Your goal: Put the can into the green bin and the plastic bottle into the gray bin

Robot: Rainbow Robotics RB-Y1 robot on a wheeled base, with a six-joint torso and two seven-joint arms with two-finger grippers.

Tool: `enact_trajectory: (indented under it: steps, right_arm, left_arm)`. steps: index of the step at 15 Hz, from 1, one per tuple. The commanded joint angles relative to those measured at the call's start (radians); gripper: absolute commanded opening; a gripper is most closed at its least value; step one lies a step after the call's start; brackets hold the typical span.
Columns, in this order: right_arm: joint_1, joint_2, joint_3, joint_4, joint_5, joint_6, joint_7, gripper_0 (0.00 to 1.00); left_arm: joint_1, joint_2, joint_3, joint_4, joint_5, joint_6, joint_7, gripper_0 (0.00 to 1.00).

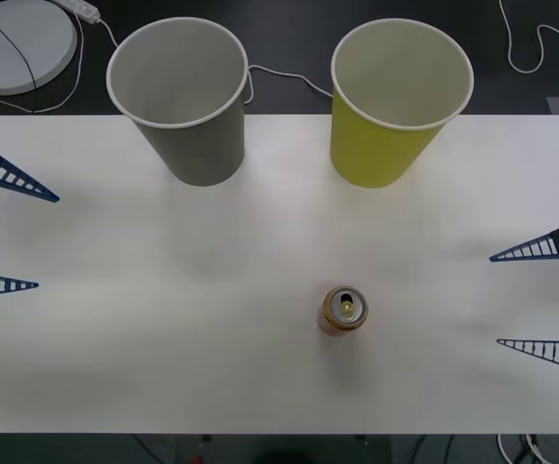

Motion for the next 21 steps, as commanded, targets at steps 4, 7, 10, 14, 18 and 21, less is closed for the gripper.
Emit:
enact_trajectory:
  steps: [4,7,10,14,18,21]
  right_arm:
    - [-0.055,0.093,0.018,0.160,0.000,0.000,0.103,1.00]
    - [-0.081,0.142,0.022,0.234,0.000,0.000,0.138,1.00]
    - [-0.109,0.180,0.032,0.323,0.000,-0.004,0.235,1.00]
    - [-0.180,0.208,0.052,0.496,0.000,-0.047,0.345,1.00]
    - [-0.250,0.251,0.083,0.648,-0.002,-0.077,0.411,1.00]
    - [-0.252,0.279,0.123,0.651,-0.029,-0.063,0.409,1.00]
  left_arm:
    - [0.000,0.000,0.000,0.000,0.000,0.000,0.000,1.00]
    - [0.000,0.000,0.000,0.000,0.000,0.000,0.000,1.00]
    - [0.000,0.000,0.000,0.000,0.000,0.000,0.000,1.00]
    - [0.000,0.000,0.000,0.000,0.000,0.000,0.000,1.00]
    - [0.000,0.000,0.000,0.000,0.000,0.000,0.000,1.00]
    - [0.000,0.000,0.000,0.000,0.000,0.000,0.000,1.00]
